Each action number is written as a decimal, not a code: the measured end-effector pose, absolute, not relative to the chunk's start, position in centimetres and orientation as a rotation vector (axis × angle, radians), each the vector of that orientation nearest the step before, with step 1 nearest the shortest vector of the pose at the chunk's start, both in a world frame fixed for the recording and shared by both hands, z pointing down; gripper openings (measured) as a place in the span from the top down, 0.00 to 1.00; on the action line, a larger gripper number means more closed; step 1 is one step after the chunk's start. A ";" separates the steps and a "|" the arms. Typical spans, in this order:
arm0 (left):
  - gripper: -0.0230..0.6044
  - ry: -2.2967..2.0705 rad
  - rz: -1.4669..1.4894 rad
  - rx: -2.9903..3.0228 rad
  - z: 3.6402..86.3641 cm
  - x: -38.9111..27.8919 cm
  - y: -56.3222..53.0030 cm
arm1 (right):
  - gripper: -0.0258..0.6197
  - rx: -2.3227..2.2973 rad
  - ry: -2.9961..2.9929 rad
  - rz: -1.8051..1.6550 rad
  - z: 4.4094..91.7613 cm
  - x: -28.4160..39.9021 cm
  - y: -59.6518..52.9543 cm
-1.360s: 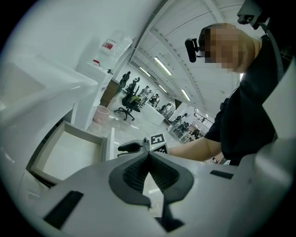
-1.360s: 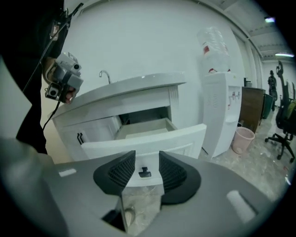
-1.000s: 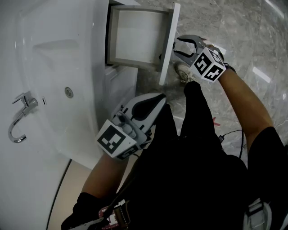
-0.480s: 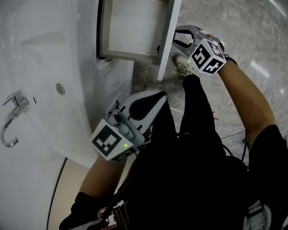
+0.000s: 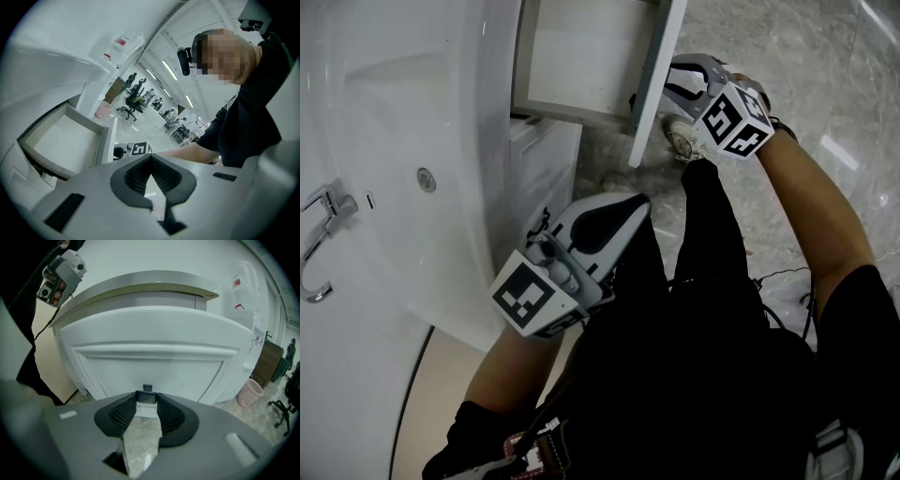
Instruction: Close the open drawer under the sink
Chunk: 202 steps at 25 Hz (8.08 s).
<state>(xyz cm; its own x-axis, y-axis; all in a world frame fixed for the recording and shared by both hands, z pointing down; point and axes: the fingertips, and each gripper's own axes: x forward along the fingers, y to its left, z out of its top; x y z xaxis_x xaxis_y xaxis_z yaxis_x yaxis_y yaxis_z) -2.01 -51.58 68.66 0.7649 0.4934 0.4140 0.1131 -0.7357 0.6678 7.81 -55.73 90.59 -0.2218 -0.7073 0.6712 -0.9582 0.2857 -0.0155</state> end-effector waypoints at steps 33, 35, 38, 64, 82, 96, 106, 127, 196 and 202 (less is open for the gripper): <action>0.97 0.399 0.724 2.316 68.4 -4.3 -54.3 | 0.75 1.478 -2.021 0.559 90.5 6.3 -61.6; 0.97 0.391 0.722 2.316 68.4 -4.5 -54.6 | 0.75 1.475 -2.023 0.556 90.5 6.2 -62.1; 0.97 0.385 0.714 2.318 68.3 -4.6 -54.9 | 0.75 1.473 -2.026 0.550 90.5 6.1 -62.7; 0.97 0.386 0.689 2.310 68.3 -6.4 -55.3 | 0.75 1.485 -2.025 0.510 90.3 4.8 -67.1; 0.97 0.378 0.675 2.307 68.4 -6.9 -55.2 | 0.75 1.509 -2.037 0.501 90.4 4.3 -70.0; 0.97 0.368 0.671 2.308 68.7 -7.2 -55.2 | 0.75 1.522 -2.042 0.493 90.4 4.1 -71.5; 0.97 0.366 0.668 2.303 68.7 -7.3 -55.2 | 0.75 1.537 -2.047 0.494 90.3 3.8 -72.7; 0.97 0.352 0.663 2.303 68.8 -7.5 -55.3 | 0.76 1.548 -2.047 0.503 90.5 3.7 -74.7; 0.97 -0.524 0.273 2.756 36.6 -13.2 -67.8 | 0.96 1.515 -2.308 0.560 49.3 4.6 -64.1; 0.97 -0.786 0.138 2.733 32.5 -20.4 -69.5 | 0.96 1.357 -2.420 0.504 45.4 0.3 -66.9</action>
